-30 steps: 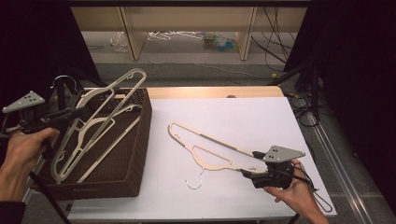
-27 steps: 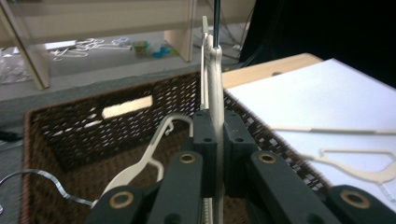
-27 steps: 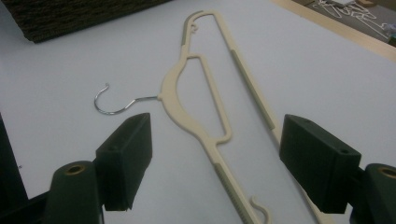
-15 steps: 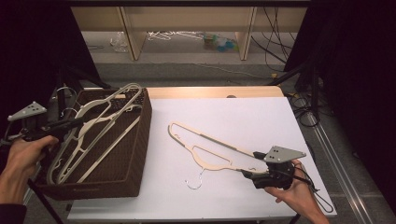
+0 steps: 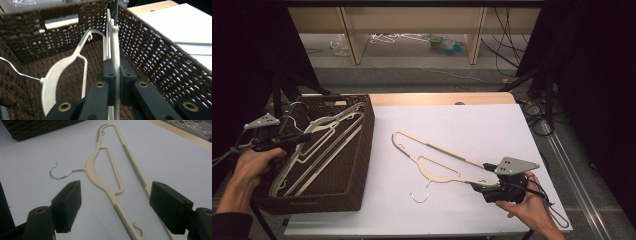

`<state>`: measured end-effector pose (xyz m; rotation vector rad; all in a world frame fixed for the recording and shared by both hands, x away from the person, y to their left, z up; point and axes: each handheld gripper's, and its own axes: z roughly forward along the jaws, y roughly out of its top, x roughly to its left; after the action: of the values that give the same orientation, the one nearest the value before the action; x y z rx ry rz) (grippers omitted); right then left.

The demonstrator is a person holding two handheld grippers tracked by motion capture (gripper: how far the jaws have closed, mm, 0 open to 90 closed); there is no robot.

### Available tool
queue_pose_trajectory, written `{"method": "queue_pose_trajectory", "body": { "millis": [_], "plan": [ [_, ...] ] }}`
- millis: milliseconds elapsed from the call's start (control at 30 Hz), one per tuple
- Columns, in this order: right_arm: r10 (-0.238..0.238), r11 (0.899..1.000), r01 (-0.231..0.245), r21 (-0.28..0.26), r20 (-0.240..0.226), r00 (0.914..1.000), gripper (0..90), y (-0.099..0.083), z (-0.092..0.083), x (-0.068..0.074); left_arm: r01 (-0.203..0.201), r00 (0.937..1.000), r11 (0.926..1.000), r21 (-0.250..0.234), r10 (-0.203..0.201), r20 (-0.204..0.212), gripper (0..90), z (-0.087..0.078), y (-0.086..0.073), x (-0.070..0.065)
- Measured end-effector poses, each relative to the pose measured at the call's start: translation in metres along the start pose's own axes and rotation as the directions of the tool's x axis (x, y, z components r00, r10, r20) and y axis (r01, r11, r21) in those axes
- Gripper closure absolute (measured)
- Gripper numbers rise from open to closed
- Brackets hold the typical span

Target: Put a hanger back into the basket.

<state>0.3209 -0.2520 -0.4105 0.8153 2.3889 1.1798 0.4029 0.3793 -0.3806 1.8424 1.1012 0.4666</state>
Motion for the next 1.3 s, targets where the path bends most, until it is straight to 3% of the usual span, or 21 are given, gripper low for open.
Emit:
{"method": "queue_pose_trajectory", "body": {
  "millis": [67, 233, 333, 367, 400, 467, 533, 567, 633, 667, 700, 833, 867, 933, 1100, 1300],
  "plan": [
    [0.015, 1.000, -0.015, 0.006, -0.003, 0.9999, 26.7, 0.000, 0.000, 0.000, 0.044, 0.9990, 0.9987, 0.027, -0.043, -0.014, 85.6, 0.005, -0.004, 0.000],
    [0.009, 1.000, -0.009, 0.004, -0.004, 1.0000, 26.7, -0.001, 0.000, 0.000, 0.087, 0.9948, 0.9952, 0.044, -0.085, -0.057, 84.8, 0.013, -0.011, 0.005],
    [0.006, 1.000, -0.006, 0.005, -0.002, 1.0000, 26.7, -0.002, 0.001, 0.000, 0.096, 0.9889, 0.9917, 0.086, -0.085, -0.122, 82.1, 0.016, -0.017, 0.008],
    [0.008, 1.000, -0.008, 0.009, -0.004, 1.0000, 26.7, -0.002, 0.001, 0.000, 0.064, 0.9905, 0.9958, 0.066, -0.055, -0.126, 79.9, 0.016, -0.018, 0.013],
    [0.007, 1.000, -0.007, 0.008, -0.002, 1.0000, 26.7, -0.002, 0.001, 0.000, 0.064, 0.9902, 0.9968, 0.049, -0.057, -0.128, 77.4, 0.016, -0.018, 0.015],
    [0.007, 1.000, -0.007, 0.008, -0.001, 1.0000, 26.7, -0.002, 0.002, 0.000, 0.018, 0.9905, 0.9980, 0.061, -0.009, -0.137, 75.2, 0.013, -0.019, 0.020],
    [0.008, 1.000, -0.008, 0.008, -0.005, 1.0000, 26.7, -0.002, 0.002, 0.000, 0.052, 0.9855, 0.9967, 0.062, -0.041, -0.165, 72.4, 0.010, -0.020, 0.019],
    [0.005, 1.000, -0.005, 0.005, -0.002, 1.0000, 26.7, -0.002, 0.002, 0.000, 0.049, 0.9807, 0.9969, 0.062, -0.036, -0.192, 68.3, 0.008, -0.020, 0.020],
    [0.011, 1.000, -0.011, 0.006, -0.003, 0.9999, 26.7, -0.002, 0.002, -0.001, 0.109, 0.9584, 0.9925, 0.055, -0.091, -0.271, 58.8, 0.005, -0.021, 0.014],
    [0.010, 1.000, -0.010, 0.010, -0.005, 0.9999, 26.7, -0.003, 0.003, -0.001, 0.096, 0.9588, 0.9931, 0.066, -0.075, -0.274, 54.8, 0.004, -0.021, 0.013],
    [0.014, 1.000, -0.014, 0.013, -0.006, 0.9999, 26.7, -0.003, 0.003, -0.001, 0.107, 0.9580, 0.9925, 0.059, -0.087, -0.273, 52.5, 0.004, -0.021, 0.011],
    [0.011, 1.000, -0.011, 0.017, -0.009, 0.9999, 26.7, -0.003, 0.004, -0.001, 0.098, 0.9615, 0.9945, 0.039, -0.084, -0.261, 48.3, 0.004, -0.020, -0.002],
    [0.010, 1.000, -0.010, 0.017, -0.009, 0.9999, 26.7, -0.003, 0.003, -0.001, 0.079, 0.9668, 0.9966, 0.026, -0.070, -0.246, 48.2, 0.005, -0.019, -0.007],
    [0.007, 1.000, -0.007, 0.017, -0.007, 1.0000, 26.7, -0.003, 0.004, 0.000, 0.078, 0.9716, 0.9969, 0.008, -0.074, -0.225, 46.5, 0.006, -0.018, -0.019],
    [0.017, 1.000, -0.016, 0.021, -0.008, 0.9998, 26.7, -0.004, 0.004, 0.000, 0.036, 0.9860, 0.9987, -0.036, -0.041, -0.162, 43.3, 0.007, -0.011, -0.045],
    [0.014, 1.000, -0.014, 0.020, -0.007, 0.9999, 26.7, -0.004, 0.004, 0.000, -0.007, 0.9965, 0.9961, -0.088, 0.000, -0.083, 39.6, 0.007, -0.001, -0.076]
  ]
}}
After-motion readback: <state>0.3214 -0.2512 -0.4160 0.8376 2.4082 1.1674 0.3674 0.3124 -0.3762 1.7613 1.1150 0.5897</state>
